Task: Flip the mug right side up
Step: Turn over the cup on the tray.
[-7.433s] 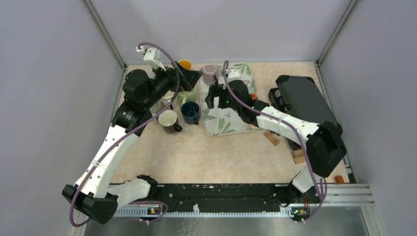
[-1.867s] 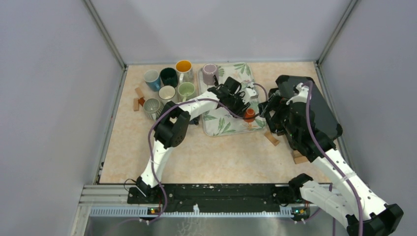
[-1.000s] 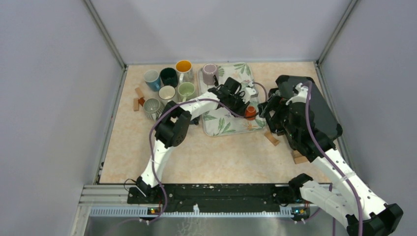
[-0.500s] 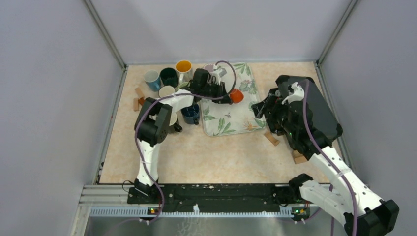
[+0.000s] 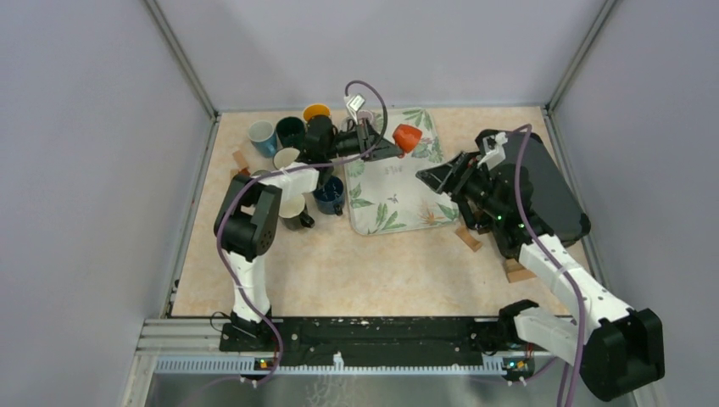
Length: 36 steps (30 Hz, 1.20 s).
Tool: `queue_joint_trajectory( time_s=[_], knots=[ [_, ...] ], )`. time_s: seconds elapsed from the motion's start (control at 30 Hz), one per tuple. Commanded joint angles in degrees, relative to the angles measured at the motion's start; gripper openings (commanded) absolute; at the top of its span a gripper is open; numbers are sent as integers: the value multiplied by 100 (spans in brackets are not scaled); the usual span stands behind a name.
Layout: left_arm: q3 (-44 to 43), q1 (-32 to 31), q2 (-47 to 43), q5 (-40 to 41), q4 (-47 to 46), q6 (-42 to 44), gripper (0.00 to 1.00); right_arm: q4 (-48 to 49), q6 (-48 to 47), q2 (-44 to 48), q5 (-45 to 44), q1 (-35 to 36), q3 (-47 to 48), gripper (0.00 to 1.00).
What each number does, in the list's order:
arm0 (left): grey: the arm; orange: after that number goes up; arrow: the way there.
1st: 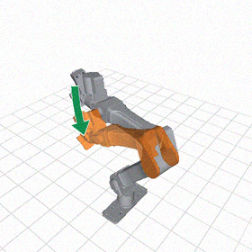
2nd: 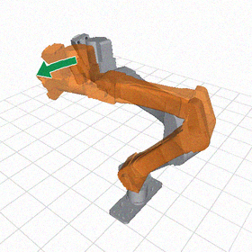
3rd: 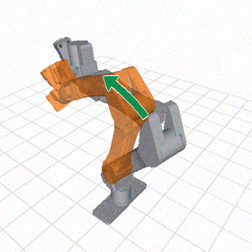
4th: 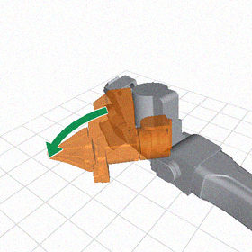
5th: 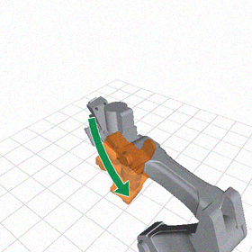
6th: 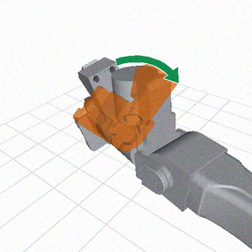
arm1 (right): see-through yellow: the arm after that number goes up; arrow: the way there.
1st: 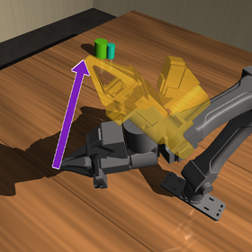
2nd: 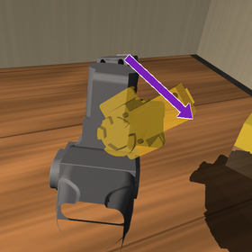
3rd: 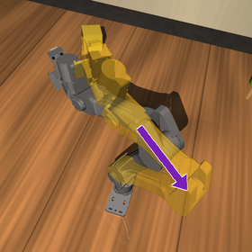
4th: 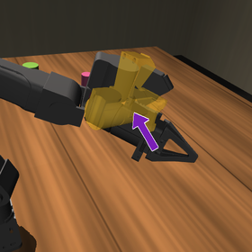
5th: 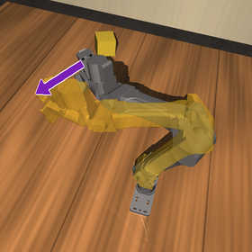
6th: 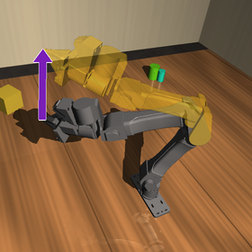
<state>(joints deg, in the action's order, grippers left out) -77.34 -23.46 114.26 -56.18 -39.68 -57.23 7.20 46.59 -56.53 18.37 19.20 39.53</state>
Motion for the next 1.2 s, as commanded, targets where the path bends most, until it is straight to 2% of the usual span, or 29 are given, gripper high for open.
queue_joint_trajectory(
  time_s=[0.0,0.13,0.4,0.77,1.0,1.17],
  knots=[
    [372,13,-314,-103,-2764,-2313,0,1427,816,-231,609,-57,-50,82],
    [567,-58,-376,73,-3490,-2998,0,1999,1222,-496,726,-56,-23,70],
    [579,-299,-492,226,-3593,-3130,0,2552,1721,-988,845,-49,108,52],
    [574,-443,-441,225,-3683,-3215,0,2873,2036,-1057,751,-46,66,44],
    [555,-517,-379,242,-3877,-3408,0,3064,2204,-1151,781,-49,47,35],
    [560,-553,-328,270,-4021,-3566,0,3178,2274,-1171,808,-48,62,33]
  ],
)
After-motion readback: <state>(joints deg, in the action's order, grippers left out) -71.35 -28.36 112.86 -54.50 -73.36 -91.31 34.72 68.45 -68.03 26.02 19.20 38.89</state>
